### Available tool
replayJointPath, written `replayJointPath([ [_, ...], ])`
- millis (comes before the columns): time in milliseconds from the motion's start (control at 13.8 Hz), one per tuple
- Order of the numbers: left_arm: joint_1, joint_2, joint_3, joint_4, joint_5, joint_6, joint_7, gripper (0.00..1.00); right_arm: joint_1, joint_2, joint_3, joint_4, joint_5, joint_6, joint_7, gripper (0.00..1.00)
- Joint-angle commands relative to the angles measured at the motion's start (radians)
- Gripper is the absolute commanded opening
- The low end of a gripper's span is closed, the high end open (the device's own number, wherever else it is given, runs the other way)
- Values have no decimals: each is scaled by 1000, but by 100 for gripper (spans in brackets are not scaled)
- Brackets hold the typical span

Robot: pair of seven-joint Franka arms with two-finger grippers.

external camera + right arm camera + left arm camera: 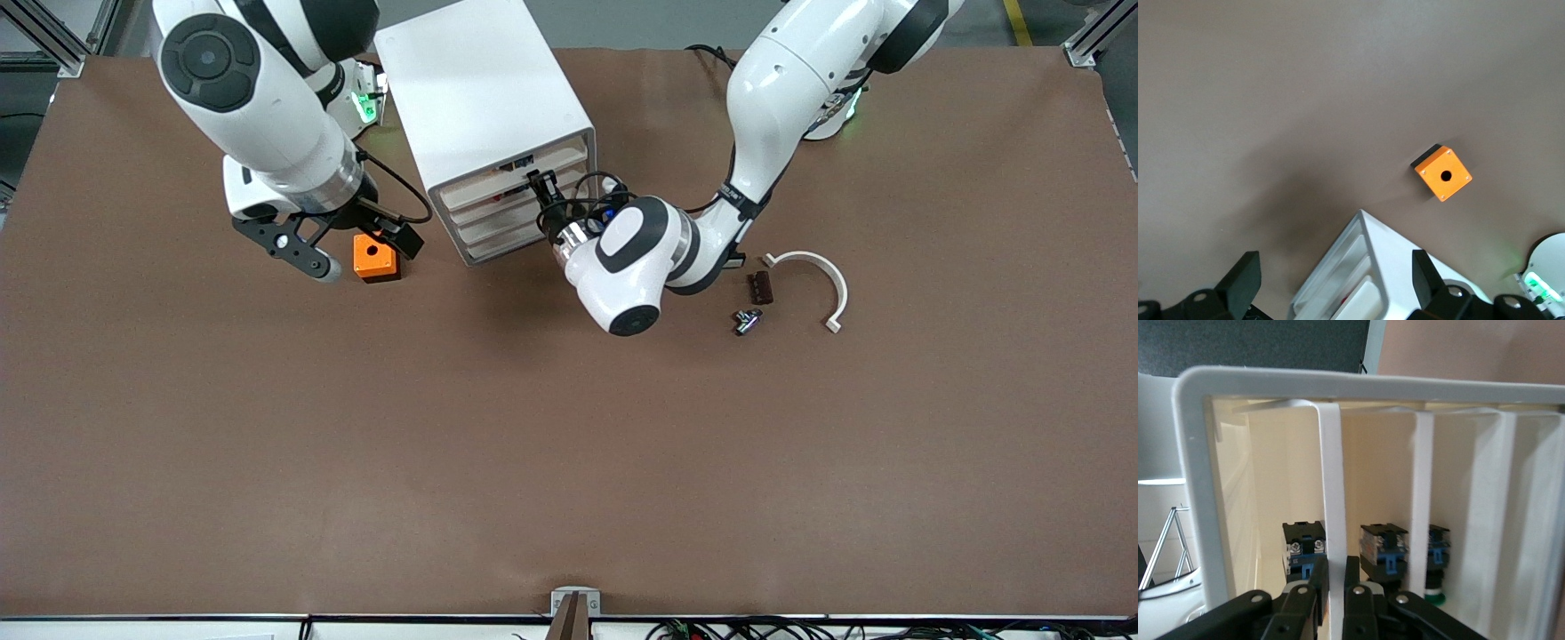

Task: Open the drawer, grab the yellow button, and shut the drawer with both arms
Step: 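Pull the drawer open with the left gripper while the right gripper reaches over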

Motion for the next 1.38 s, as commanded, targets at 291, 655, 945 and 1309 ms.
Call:
replayJointPath([
  [291, 171, 6, 16, 27, 53, -10, 73, 0, 132, 67, -10, 23, -8, 83, 332, 100],
  [655, 189, 6, 67, 76, 52, -10, 122, 0, 230, 164, -10, 71, -33, 106, 599, 100],
  [945, 209, 4, 72, 90, 52, -10, 163, 10, 275, 204, -10, 86, -47, 155, 661, 100],
  [1309, 273, -19, 69, 122, 56, -11, 200, 100, 282, 265, -13, 161, -50, 157, 719, 100],
])
